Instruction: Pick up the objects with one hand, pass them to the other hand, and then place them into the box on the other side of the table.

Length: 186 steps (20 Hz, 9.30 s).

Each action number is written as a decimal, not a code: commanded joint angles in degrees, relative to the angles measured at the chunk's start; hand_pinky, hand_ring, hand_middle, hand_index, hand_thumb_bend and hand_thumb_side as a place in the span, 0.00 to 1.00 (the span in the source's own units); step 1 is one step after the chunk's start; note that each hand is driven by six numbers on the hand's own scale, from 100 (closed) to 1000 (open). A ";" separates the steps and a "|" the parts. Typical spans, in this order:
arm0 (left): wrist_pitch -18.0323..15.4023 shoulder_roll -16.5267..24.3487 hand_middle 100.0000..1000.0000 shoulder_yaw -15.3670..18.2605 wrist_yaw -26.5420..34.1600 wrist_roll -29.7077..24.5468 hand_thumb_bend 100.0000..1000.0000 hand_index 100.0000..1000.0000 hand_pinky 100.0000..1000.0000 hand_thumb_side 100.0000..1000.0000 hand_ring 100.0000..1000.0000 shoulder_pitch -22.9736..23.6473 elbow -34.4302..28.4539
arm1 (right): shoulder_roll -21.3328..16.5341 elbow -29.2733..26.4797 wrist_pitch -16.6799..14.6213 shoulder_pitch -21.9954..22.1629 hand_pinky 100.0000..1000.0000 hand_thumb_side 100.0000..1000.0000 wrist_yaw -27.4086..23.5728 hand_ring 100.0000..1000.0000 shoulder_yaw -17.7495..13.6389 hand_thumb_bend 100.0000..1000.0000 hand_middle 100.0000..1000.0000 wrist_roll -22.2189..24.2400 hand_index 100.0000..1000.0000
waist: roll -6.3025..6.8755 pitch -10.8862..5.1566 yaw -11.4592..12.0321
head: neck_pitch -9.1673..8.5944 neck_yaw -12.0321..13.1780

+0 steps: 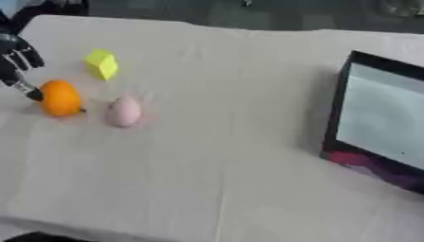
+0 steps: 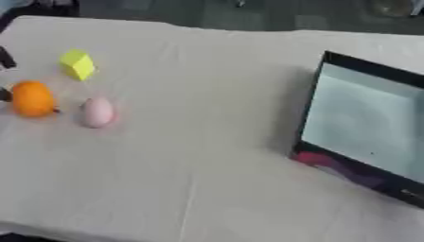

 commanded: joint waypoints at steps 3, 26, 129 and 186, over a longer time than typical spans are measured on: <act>-0.88 0.50 0.77 -0.10 -1.47 0.00 0.67 0.78 0.82 0.00 0.82 -1.41 1.79 | -2.02 -0.32 -0.15 -0.27 1.00 0.71 0.42 1.00 -0.24 0.00 1.00 0.25 1.00 | -0.04 -2.86 -0.12 | 0.34 -0.01; -0.57 -3.15 0.69 1.52 -6.75 5.06 0.54 0.73 0.79 0.06 0.77 -0.54 5.25 | -0.88 0.25 0.15 -0.10 1.00 0.74 1.87 1.00 -0.01 0.00 1.00 0.56 1.00 | -0.57 -2.47 -0.40 | -0.24 -1.45; -3.25 -35.80 0.33 -9.64 8.05 50.26 0.02 0.42 0.70 0.00 0.42 12.85 -39.77 | 10.74 21.72 -16.35 -48.83 1.00 0.45 33.56 1.00 31.80 0.00 1.00 34.02 1.00 | -2.45 -1.57 4.35 | -1.95 -11.35; -11.65 -39.65 0.34 -11.11 14.61 49.66 0.04 0.44 0.71 0.00 0.42 13.36 -36.13 | 14.60 23.73 -13.24 -48.14 0.99 0.23 30.06 1.00 33.09 0.00 0.49 35.54 0.64 | -2.69 -0.26 4.49 | -1.62 -12.24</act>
